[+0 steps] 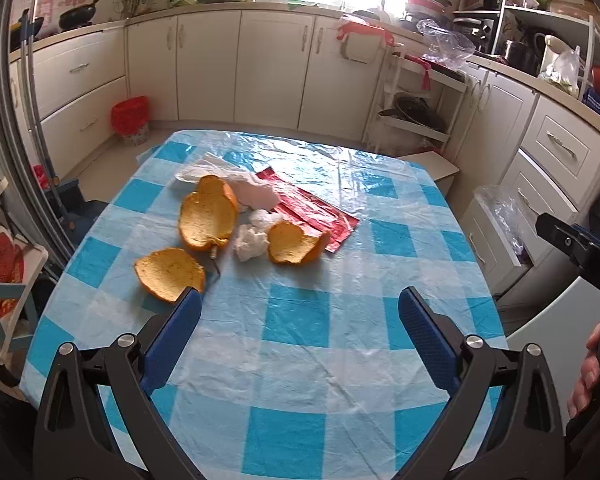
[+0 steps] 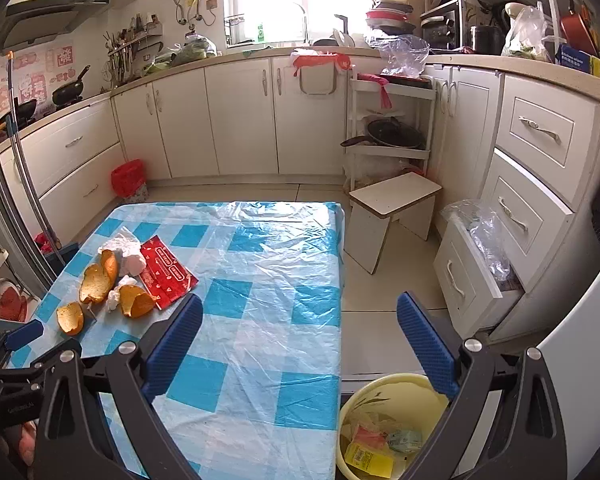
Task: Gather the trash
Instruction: 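Move both grippers back over the table toward the bread crusts and tissues, then grasp a bread crust with the left gripper, then grasp a crumpled white tissue with the right gripper while the left gripper holds the crust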
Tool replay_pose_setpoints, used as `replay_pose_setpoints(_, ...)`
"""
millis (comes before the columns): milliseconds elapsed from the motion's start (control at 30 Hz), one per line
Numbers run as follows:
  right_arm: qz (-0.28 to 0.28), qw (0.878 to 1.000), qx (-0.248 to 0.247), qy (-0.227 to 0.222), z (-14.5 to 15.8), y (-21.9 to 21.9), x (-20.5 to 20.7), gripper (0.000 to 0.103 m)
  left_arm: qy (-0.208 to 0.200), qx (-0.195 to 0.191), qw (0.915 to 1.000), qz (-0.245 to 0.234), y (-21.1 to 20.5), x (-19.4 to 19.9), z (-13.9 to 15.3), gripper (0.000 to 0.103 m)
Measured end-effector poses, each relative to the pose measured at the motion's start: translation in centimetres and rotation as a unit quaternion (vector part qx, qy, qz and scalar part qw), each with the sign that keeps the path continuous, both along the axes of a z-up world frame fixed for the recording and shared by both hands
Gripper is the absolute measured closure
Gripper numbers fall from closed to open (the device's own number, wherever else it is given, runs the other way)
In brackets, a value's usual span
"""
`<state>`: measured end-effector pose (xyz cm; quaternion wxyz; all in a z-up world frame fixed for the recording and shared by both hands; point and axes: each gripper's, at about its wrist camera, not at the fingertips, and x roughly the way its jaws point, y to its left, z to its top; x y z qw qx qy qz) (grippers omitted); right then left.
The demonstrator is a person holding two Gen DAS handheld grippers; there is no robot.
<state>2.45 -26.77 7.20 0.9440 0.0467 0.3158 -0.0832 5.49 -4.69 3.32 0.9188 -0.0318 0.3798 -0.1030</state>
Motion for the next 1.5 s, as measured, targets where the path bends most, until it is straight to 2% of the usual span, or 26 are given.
replay_pose_setpoints(133, 0.01, 1.0, 0.008, 0.003, -0.1, 0.9, 0.7, 0.009, 0.004, 0.004, 0.9992, 0.04, 3.7, 1.0, 0.0, 0.008)
replay_pose_setpoints(300, 0.028, 0.999, 0.019, 0.012, -0.5, 2.4, 1.8, 0.009, 0.044, 0.008, 0.9952, 0.088, 7.7, 2.7, -1.9, 0.008)
replay_pose_setpoints(467, 0.048, 0.998, 0.023, 0.026, -1.2, 4.2, 3.0, 0.009, 0.076, 0.008, 0.9914, 0.106, 9.8, 3.8, -4.3, 0.008)
replay_pose_setpoints(600, 0.061, 0.997, 0.029, 0.033, -1.6, 5.4, 3.8, 0.009, 0.084, -0.013, 0.9894, 0.118, 10.7, 5.1, -5.1, 0.009)
replay_pose_setpoints(667, 0.069, 0.996, 0.032, 0.037, -1.9, 6.0, 4.2, 0.009, 0.092, -0.033, 0.9877, 0.122, 10.9, 6.0, -5.5, 0.017)
replay_pose_setpoints(733, 0.079, 0.995, 0.037, 0.043, -2.2, 6.8, 4.7, 0.009, 0.101, -0.043, 0.9862, 0.124, 10.8, 7.0, -6.1, 0.037)
replay_pose_setpoints(767, 0.083, 0.995, 0.039, 0.045, -2.4, 7.1, 5.0, 0.009, 0.105, -0.046, 0.9858, 0.122, 10.7, 7.5, -6.5, 0.043)
replay_pose_setpoints(833, 0.093, 0.994, 0.04, 0.051, -2.7, 8.0, 5.5, 0.009, 0.113, -0.049, 0.9853, 0.118, 10.6, 8.3, -7.1, 0.065)
replay_pose_setpoints(867, 0.097, 0.993, 0.038, 0.054, -2.8, 8.3, 5.7, 0.009, 0.114, -0.051, 0.9854, 0.116, 10.5, 8.7, -7.4, 0.071)
replay_pose_setpoints(900, 0.1, 0.993, 0.035, 0.056, -3.0, 8.7, 5.9, 0.009, 0.114, -0.051, 0.9857, 0.114, 10.4, 8.8, -7.6, 0.086)
replay_pose_setpoints(933, 0.103, 0.992, 0.034, 0.059, -3.2, 9.2, 6.2, 0.009, 0.115, -0.052, 0.9861, 0.108, 10.3, 8.9, -7.8, 0.094)
replay_pose_setpoints(1033, 0.114, 0.991, 0.027, 0.066, -3.7, 10.4, 6.9, 0.009, 0.108, -0.059, 0.9879, 0.094, 10.3, 8.8, -7.5, 0.098)
replay_pose_setpoints(1200, 0.128, 0.989, 0.022, 0.075, -4.5, 11.9, 8.2, 0.009, 0.12, -0.067, 0.9882, 0.068, 10.7, 8.5, -7.2, 0.099)
replay_pose_setpoints(1333, 0.155, 0.985, -0.001, 0.07, -5.0, 13.7, 9.3, 0.009, 0.136, -0.075, 0.9859, 0.062, 11.4, 8.6, -7.5, 0.098)
replay_pose_setpoints(1500, 0.204, 0.978, 0.001, 0.052, -5.2, 15.3, 11.0, 0.01, 0.144, -0.071, 0.9853, 0.057, 11.8, 9.1, -7.6, 0.098)
